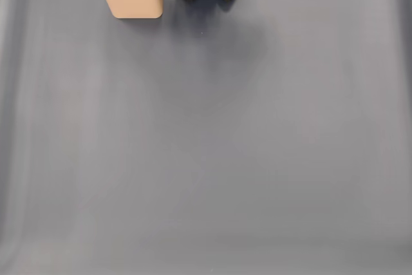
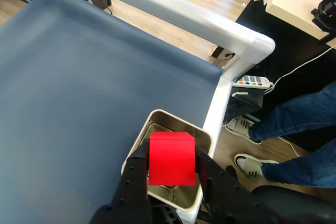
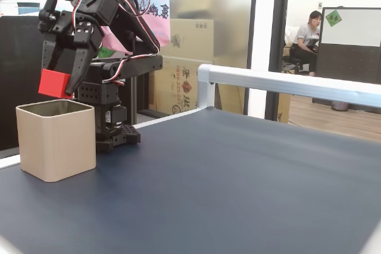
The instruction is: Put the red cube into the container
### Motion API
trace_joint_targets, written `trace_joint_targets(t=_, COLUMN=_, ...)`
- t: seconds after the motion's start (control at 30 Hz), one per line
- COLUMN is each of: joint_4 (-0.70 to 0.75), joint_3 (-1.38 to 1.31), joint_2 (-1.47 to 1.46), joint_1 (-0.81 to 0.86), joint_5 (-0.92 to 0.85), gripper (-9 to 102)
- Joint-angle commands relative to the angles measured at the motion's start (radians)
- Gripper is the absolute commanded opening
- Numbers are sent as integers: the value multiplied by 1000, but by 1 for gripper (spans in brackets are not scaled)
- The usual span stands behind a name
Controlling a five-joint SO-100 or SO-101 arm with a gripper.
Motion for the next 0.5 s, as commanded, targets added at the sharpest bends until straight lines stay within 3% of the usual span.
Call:
trace_joint_targets(t=0.0, joint_4=-3, joint_3=2, joint_2=8, joint_1=25, joint_5=-15, gripper=0)
trace_joint_targets(t=0.47, joint_4=-41, joint_3=29, joint_2=14, joint_1=58, joint_5=-2, gripper=2)
